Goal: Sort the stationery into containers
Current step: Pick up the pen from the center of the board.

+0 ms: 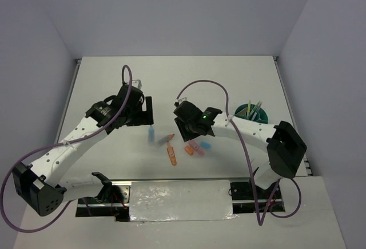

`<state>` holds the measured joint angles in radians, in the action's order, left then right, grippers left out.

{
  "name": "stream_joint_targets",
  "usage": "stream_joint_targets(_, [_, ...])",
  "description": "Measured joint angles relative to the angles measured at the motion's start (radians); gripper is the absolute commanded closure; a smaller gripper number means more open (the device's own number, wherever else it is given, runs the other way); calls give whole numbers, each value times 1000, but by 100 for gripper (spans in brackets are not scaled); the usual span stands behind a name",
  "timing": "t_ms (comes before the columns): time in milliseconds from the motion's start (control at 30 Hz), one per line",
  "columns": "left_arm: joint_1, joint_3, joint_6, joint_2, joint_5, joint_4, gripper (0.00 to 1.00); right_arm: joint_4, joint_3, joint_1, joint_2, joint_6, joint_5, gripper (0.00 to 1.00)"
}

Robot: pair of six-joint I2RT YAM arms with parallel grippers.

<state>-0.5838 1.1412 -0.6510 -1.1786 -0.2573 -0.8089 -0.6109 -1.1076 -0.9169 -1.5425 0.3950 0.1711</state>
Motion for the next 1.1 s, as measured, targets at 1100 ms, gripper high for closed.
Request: stream_joint_targets(1100, [14, -177, 102, 125, 167, 102, 9, -68, -149, -85, -154, 157, 61, 47])
